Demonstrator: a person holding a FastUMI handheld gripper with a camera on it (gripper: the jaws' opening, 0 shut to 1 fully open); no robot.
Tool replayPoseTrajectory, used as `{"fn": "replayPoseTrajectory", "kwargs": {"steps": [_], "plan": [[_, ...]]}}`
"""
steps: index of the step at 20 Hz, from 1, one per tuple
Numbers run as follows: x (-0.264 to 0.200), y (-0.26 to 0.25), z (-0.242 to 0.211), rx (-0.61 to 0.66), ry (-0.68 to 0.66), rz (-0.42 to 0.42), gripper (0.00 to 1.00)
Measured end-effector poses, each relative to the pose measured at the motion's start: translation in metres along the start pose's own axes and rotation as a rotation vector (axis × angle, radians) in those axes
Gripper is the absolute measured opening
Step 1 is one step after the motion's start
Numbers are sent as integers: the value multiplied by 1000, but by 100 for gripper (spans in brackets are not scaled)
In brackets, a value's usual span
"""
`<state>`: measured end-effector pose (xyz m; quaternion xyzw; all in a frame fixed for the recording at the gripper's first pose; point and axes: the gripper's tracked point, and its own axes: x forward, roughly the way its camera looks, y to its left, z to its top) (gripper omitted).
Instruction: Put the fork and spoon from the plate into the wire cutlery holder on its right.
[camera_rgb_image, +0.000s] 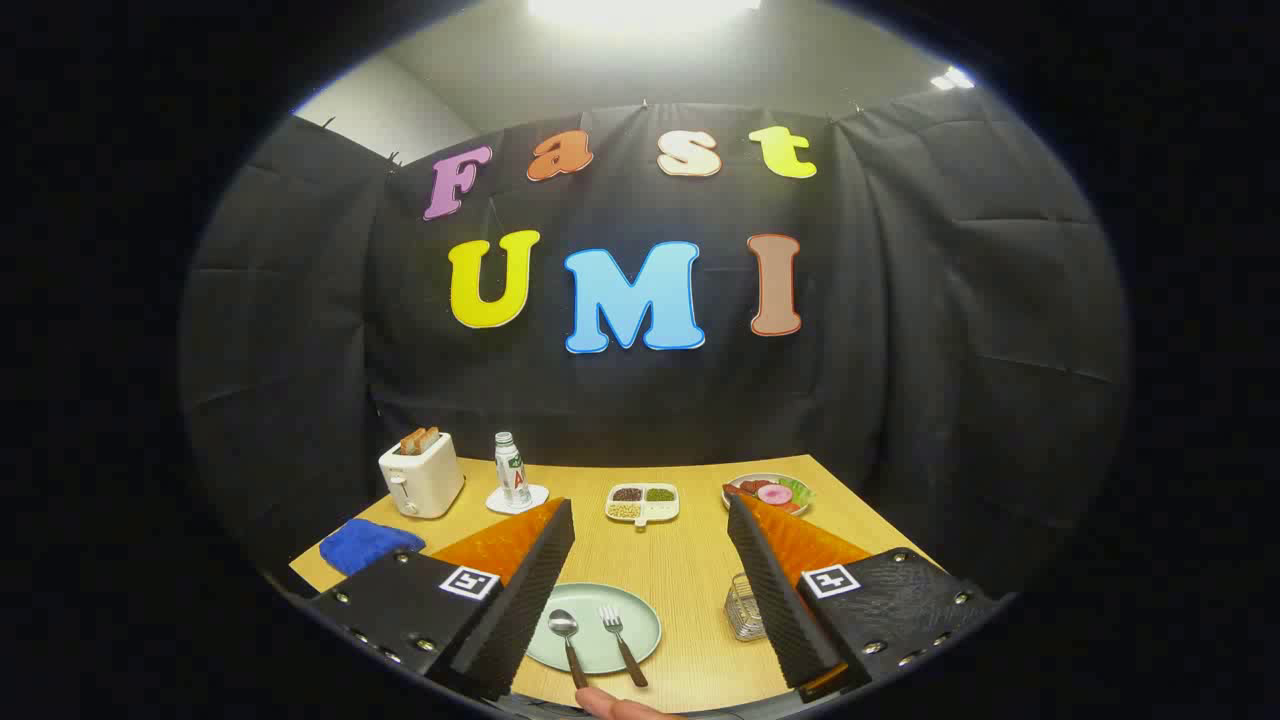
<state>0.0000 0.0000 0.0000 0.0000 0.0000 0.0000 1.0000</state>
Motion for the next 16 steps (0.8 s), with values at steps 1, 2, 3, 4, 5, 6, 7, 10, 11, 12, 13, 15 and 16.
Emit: {"fn": "replayPoseTrajectory", "kwargs": {"steps": [1, 2, 3, 4, 5, 6, 7, 10, 11, 12, 13, 15, 16], "plan": [[0, 0, 1, 0, -2, -2, 95], [0, 0, 1, 1, -4, -2, 94], [0, 0, 2, 2, -4, -3, 94], [0, 1, 0, 2, -3, -2, 94], [0, 1, 0, 1, -1, -2, 94], [0, 0, -1, 1, 3, 0, 94], [0, 1, -1, 2, 7, 1, 95], [0, 1, 0, 5, 7, 3, 94], [0, 1, 1, 6, 5, 5, 94], [0, 1, 0, 7, 5, 7, 95], [0, 1, 1, 8, 5, 7, 94], [0, 0, 2, 9, 3, 5, 94], [0, 1, 0, 6, 4, 6, 94]]}}
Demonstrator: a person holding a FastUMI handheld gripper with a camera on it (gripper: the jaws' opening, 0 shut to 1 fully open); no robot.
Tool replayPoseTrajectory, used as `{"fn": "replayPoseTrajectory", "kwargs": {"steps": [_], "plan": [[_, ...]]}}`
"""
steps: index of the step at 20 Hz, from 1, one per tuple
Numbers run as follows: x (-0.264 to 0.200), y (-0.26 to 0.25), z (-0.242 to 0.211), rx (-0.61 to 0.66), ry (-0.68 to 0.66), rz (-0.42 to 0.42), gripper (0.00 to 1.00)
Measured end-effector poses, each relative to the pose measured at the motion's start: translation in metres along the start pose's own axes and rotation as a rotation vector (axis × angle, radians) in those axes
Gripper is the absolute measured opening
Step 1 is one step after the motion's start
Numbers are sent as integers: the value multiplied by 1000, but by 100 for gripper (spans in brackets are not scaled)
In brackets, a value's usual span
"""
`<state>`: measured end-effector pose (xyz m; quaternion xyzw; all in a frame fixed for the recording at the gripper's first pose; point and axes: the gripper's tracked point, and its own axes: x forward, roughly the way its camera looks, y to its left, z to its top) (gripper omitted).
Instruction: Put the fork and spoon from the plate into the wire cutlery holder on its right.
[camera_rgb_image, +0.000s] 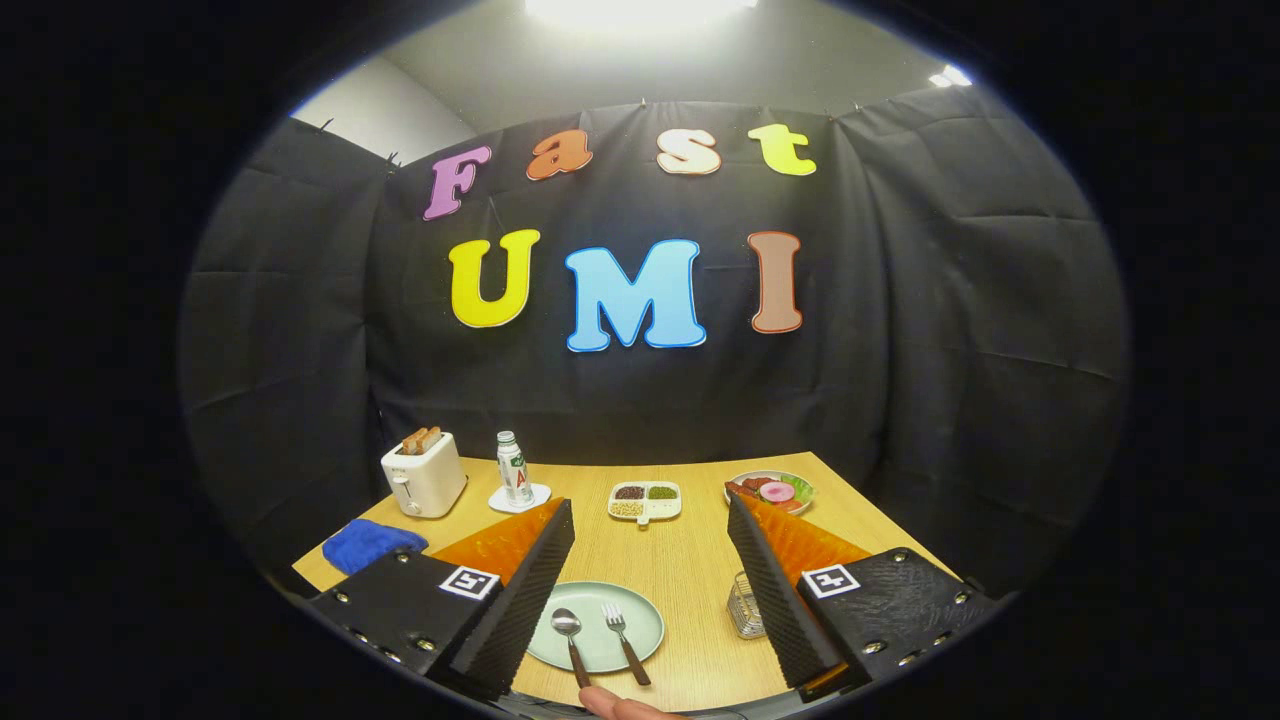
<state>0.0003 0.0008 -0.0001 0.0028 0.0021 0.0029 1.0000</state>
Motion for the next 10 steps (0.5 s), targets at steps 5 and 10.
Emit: {"fn": "replayPoseTrajectory", "kwargs": {"steps": [5, 10], "plan": [[0, 0, -2, -26, 4, 7, 94], [4, 2, -10, -32, 24, 24, 94]]}}
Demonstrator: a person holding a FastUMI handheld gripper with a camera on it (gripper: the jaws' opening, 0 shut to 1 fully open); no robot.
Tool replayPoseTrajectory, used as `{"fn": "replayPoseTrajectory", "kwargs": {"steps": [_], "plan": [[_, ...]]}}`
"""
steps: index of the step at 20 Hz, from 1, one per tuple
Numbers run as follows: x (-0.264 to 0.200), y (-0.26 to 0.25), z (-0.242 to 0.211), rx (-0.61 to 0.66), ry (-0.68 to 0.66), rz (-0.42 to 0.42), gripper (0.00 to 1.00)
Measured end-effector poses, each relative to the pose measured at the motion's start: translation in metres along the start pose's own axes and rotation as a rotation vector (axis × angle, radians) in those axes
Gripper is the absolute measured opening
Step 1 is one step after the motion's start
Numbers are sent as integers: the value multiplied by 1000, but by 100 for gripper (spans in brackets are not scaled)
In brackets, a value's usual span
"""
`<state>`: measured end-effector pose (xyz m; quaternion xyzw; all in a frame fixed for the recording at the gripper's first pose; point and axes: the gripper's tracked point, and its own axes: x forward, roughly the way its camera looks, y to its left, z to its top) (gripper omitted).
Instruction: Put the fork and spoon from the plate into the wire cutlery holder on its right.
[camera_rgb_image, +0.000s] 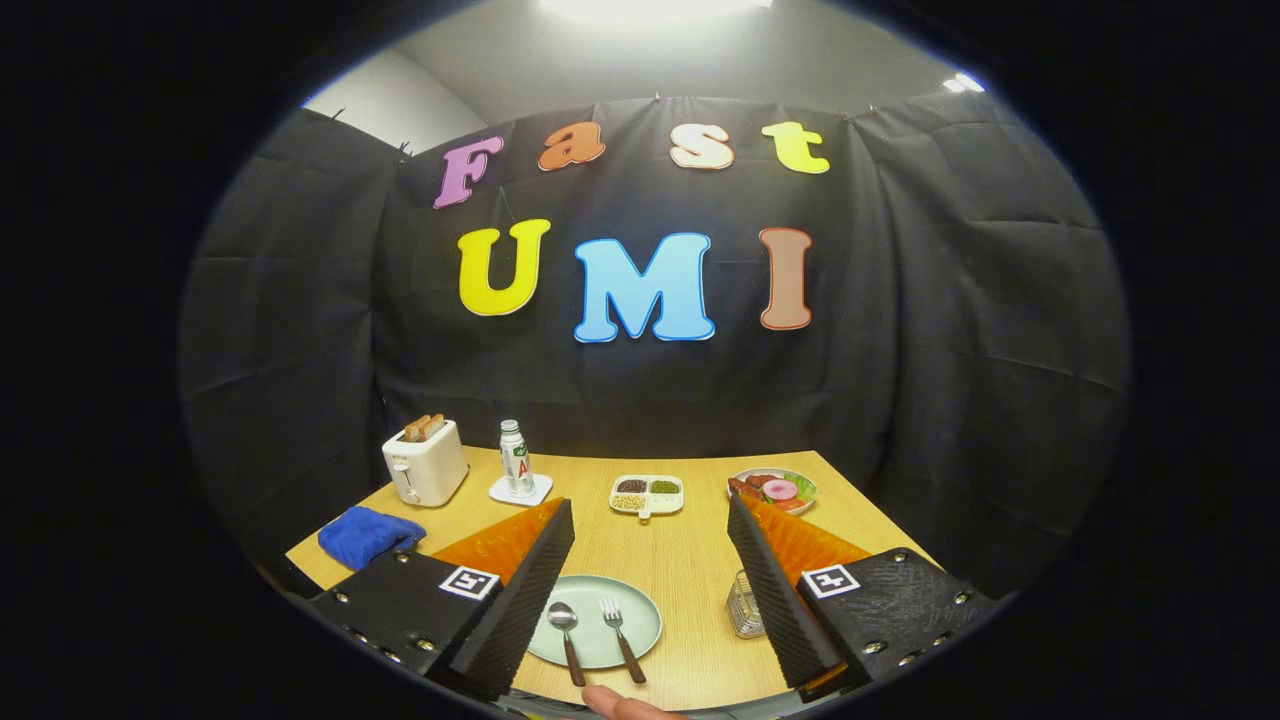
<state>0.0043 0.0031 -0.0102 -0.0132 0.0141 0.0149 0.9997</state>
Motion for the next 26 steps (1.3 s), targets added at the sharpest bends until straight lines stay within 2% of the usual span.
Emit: {"fn": "replayPoseTrajectory", "kwargs": {"steps": [7, 21, 26], "plan": [[11, 7, -29, -6, 102, 39, 94], [19, 21, -118, -185, 354, 148, 95], [22, 12, -159, -246, 480, 151, 95]]}}
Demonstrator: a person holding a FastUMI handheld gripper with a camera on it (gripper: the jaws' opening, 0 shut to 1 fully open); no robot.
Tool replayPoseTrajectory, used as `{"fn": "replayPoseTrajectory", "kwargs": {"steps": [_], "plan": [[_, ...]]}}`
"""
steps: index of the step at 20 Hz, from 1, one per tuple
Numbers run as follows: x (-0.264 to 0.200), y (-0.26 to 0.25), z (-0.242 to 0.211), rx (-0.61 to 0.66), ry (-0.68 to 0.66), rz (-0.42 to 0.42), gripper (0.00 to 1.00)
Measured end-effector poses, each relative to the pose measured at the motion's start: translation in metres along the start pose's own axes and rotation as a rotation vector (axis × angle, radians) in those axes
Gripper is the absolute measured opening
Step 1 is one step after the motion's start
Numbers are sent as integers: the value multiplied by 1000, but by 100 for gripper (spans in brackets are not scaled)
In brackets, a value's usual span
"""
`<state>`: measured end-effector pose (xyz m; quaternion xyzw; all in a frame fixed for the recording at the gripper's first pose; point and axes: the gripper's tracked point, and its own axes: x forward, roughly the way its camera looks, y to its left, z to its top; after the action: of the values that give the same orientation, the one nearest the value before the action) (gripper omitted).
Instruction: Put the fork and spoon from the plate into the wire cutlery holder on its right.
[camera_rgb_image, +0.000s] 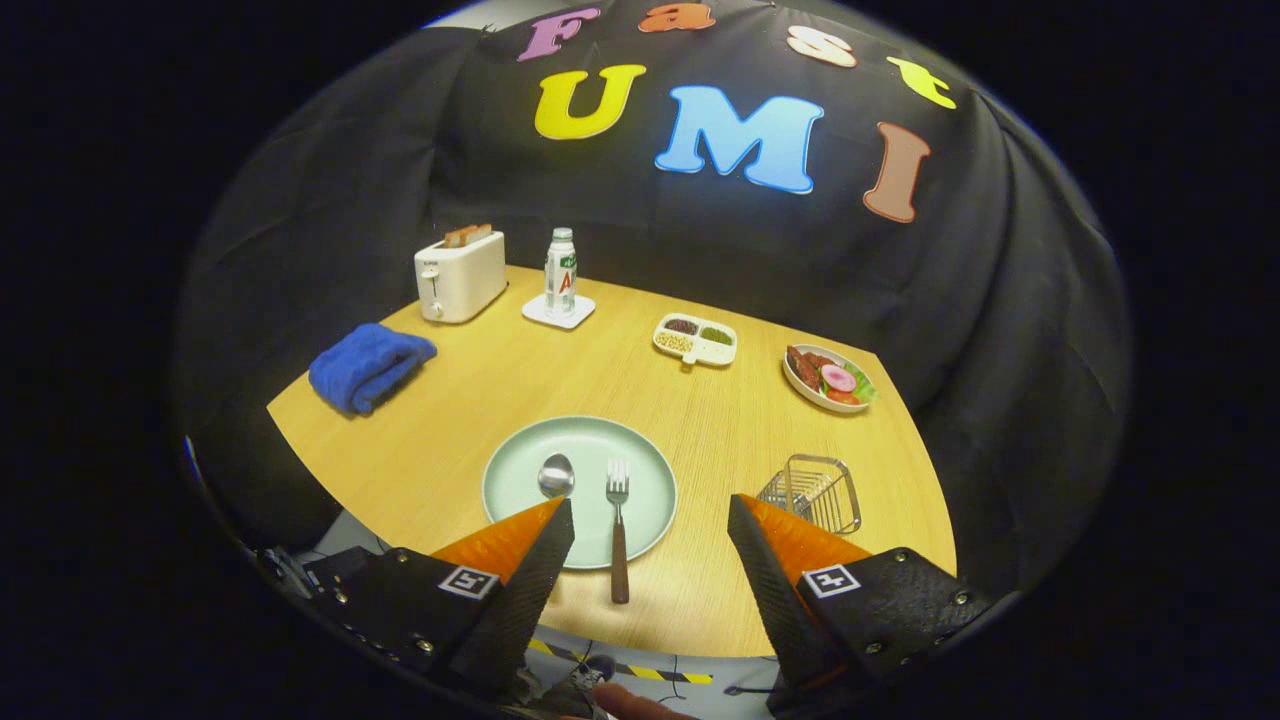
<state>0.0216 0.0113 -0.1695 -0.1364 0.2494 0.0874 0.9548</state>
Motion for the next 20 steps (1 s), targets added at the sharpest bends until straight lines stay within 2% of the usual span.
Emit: {"fn": "replayPoseTrajectory", "kwargs": {"steps": [11, 20], "plan": [[28, -4, -74, -53, 303, 20, 92], [51, 0, -91, -119, 428, 51, 92]]}}
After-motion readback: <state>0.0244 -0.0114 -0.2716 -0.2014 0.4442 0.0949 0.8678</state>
